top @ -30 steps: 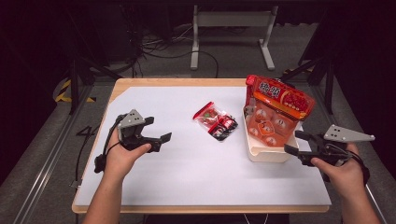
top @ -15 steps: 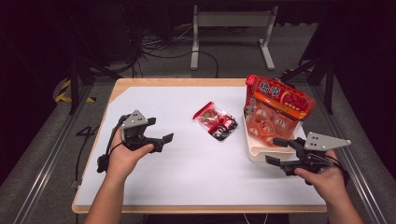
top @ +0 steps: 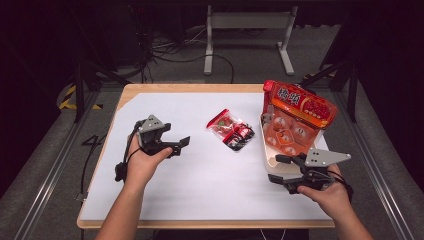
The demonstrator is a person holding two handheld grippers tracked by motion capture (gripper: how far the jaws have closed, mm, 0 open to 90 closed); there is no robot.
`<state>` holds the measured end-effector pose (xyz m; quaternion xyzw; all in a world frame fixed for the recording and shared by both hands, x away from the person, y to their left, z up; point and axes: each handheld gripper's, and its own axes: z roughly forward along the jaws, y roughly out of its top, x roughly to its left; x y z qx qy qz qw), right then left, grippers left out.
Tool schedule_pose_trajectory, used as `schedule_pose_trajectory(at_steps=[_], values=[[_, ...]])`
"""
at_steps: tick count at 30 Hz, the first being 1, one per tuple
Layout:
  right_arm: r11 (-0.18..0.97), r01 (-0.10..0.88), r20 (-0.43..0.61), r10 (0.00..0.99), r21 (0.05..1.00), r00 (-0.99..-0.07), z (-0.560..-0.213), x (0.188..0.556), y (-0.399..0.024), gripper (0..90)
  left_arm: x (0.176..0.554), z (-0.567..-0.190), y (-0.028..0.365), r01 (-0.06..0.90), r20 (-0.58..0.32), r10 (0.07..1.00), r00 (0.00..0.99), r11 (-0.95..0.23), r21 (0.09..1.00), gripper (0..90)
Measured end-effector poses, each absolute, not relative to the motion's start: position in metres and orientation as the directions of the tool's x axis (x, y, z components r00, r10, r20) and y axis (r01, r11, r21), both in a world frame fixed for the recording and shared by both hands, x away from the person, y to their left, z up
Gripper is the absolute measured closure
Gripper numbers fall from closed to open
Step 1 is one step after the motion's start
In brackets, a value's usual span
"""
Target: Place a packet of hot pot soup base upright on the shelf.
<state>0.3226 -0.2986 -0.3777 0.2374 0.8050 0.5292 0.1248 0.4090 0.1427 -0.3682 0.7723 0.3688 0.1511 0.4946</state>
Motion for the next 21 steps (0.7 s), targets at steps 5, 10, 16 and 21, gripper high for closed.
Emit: schedule_pose_trajectory(at_steps=[5,10,16,21], values=[[0.332,0.252,0.05,0.513,0.909,-0.857,-0.38,0.323,-0.296,28.7,0.422,-0.378,0.126,0.428,-0.149,0.696,0.702,-0.246,0.87,14.1],[0.333,0.251,0.049,0.513,0.909,-0.857,-0.38,0.323,-0.296,28.7,0.431,-0.382,0.11,0.408,-0.132,0.674,0.726,-0.269,0.872,14.6],[0.329,0.253,0.056,0.507,0.91,-0.86,-0.381,0.323,-0.295,28.4,0.449,-0.391,0.089,0.409,-0.13,0.677,0.724,-0.271,0.871,16.7],[0.329,0.251,0.055,0.506,0.91,-0.861,-0.38,0.322,-0.296,28.4,0.459,-0.398,0.08,0.412,-0.132,0.681,0.72,-0.266,0.872,18.6]])
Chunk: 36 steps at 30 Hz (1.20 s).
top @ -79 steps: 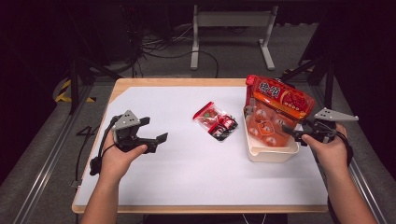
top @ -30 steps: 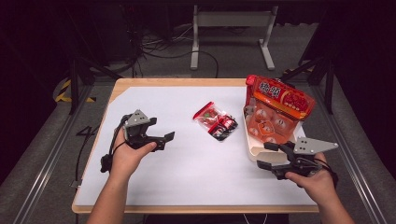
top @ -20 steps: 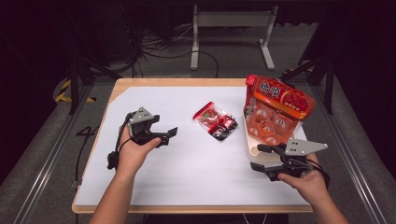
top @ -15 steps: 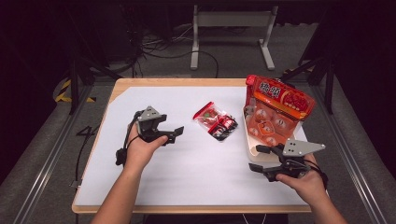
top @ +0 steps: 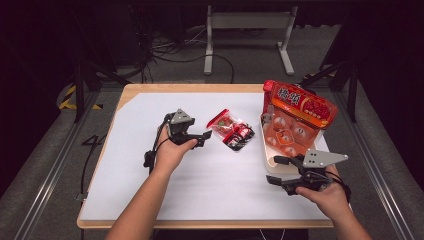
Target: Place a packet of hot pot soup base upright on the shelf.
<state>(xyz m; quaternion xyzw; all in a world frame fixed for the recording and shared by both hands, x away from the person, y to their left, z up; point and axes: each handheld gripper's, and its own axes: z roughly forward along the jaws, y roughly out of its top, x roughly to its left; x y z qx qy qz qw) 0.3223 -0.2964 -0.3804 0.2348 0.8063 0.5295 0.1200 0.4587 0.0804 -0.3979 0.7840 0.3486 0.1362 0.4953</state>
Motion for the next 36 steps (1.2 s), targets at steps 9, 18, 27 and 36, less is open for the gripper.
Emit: schedule_pose_trajectory(at_steps=[9,18,27,36], values=[[0.318,0.248,0.058,0.505,0.915,-0.861,-0.378,0.322,-0.296,28.4,0.482,-0.413,0.072,0.412,-0.123,0.698,0.705,-0.263,0.872,25.0],[0.33,0.258,0.058,0.51,0.908,-0.858,-0.379,0.316,-0.297,28.4,0.503,-0.439,0.067,0.464,-0.174,0.702,0.691,-0.246,0.851,38.3],[0.336,0.274,0.071,0.509,0.901,-0.858,-0.383,0.313,-0.292,28.1,0.512,-0.45,0.067,0.507,-0.212,0.719,0.661,-0.221,0.833,45.4],[0.35,0.291,0.074,0.52,0.89,-0.851,-0.388,0.309,-0.293,28.0,0.509,-0.436,0.055,0.494,-0.121,0.723,0.681,-0.331,0.804,46.4]])
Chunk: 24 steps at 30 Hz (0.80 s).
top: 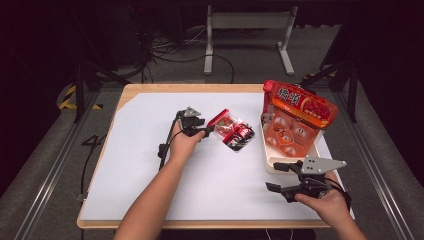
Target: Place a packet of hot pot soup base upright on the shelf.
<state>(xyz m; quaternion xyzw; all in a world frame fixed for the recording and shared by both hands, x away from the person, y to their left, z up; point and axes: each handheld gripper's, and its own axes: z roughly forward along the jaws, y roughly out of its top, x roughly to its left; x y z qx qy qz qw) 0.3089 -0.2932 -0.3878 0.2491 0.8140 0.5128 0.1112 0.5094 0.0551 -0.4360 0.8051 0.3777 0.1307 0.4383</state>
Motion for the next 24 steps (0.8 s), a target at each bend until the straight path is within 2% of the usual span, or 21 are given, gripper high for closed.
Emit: schedule_pose_trajectory(at_steps=[1,5,8,11,12,18,22,24], values=[[0.35,0.293,0.075,0.521,0.89,-0.85,-0.388,0.309,-0.293,27.9,0.508,-0.429,0.052,0.462,-0.077,0.731,0.678,-0.343,0.818,46.4],[0.343,0.291,0.078,0.518,0.893,-0.852,-0.387,0.308,-0.294,27.8,0.514,-0.42,0.044,0.475,-0.082,0.734,0.674,-0.346,0.809,40.4],[0.345,0.289,0.077,0.515,0.893,-0.854,-0.388,0.308,-0.294,27.7,0.521,-0.425,0.039,0.501,-0.074,0.724,0.686,-0.396,0.77,38.5],[0.344,0.288,0.079,0.512,0.894,-0.855,-0.389,0.309,-0.295,27.5,0.524,-0.43,0.037,0.522,-0.089,0.73,0.678,-0.392,0.757,41.7],[0.342,0.29,0.082,0.512,0.894,-0.855,-0.389,0.31,-0.296,27.5,0.528,-0.435,0.039,0.544,-0.126,0.732,0.67,-0.368,0.754,42.6],[0.346,0.291,0.082,0.508,0.892,-0.857,-0.39,0.311,-0.296,27.5,0.535,-0.444,0.041,0.579,-0.159,0.732,0.663,-0.367,0.728,48.7],[0.347,0.289,0.082,0.505,0.892,-0.859,-0.39,0.311,-0.294,27.5,0.537,-0.447,0.04,0.609,-0.217,0.723,0.656,-0.337,0.718,57.3],[0.348,0.291,0.083,0.505,0.891,-0.859,-0.39,0.311,-0.294,27.5,0.536,-0.447,0.04,0.612,-0.219,0.72,0.659,-0.344,0.712,63.2]])
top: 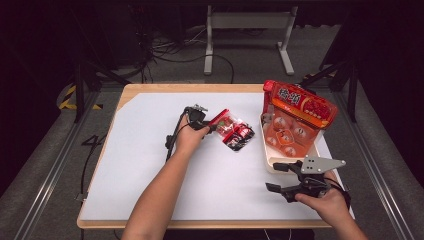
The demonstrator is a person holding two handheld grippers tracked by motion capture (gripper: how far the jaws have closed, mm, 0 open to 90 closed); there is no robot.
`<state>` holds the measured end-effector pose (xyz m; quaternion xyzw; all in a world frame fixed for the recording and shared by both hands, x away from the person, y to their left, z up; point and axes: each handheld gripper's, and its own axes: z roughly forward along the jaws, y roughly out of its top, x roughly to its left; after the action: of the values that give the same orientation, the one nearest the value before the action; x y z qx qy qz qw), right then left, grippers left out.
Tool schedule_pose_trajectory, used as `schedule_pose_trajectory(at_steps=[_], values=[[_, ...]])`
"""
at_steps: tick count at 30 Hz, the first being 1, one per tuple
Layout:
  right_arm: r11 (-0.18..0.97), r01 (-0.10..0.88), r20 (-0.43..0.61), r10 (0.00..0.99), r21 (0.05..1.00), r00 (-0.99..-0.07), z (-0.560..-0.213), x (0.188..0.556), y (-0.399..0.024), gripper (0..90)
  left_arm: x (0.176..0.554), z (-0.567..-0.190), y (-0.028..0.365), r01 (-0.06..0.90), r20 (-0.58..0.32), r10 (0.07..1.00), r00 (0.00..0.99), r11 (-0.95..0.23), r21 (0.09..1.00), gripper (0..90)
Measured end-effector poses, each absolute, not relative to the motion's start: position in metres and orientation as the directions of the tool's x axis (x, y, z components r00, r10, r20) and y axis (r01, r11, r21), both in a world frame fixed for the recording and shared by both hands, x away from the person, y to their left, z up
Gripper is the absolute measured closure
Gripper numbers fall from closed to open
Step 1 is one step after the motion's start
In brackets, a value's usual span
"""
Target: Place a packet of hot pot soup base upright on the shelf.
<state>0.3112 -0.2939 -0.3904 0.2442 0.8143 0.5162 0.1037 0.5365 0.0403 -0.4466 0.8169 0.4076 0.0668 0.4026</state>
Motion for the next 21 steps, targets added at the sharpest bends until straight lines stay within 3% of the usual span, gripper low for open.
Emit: schedule_pose_trajectory(at_steps=[9,15,21], values=[[0.348,0.294,0.088,0.502,0.89,-0.86,-0.391,0.313,-0.292,27.6,0.531,-0.441,0.038,0.584,-0.149,0.703,0.696,-0.432,0.688,83.5],[0.352,0.292,0.087,0.497,0.889,-0.864,-0.393,0.314,-0.289,27.9,0.525,-0.436,0.033,0.567,-0.104,0.704,0.702,-0.465,0.679,86.5],[0.35,0.295,0.088,0.502,0.889,-0.861,-0.393,0.315,-0.291,28.2,0.516,-0.429,0.037,0.565,-0.139,0.693,0.707,-0.437,0.699,88.0]])
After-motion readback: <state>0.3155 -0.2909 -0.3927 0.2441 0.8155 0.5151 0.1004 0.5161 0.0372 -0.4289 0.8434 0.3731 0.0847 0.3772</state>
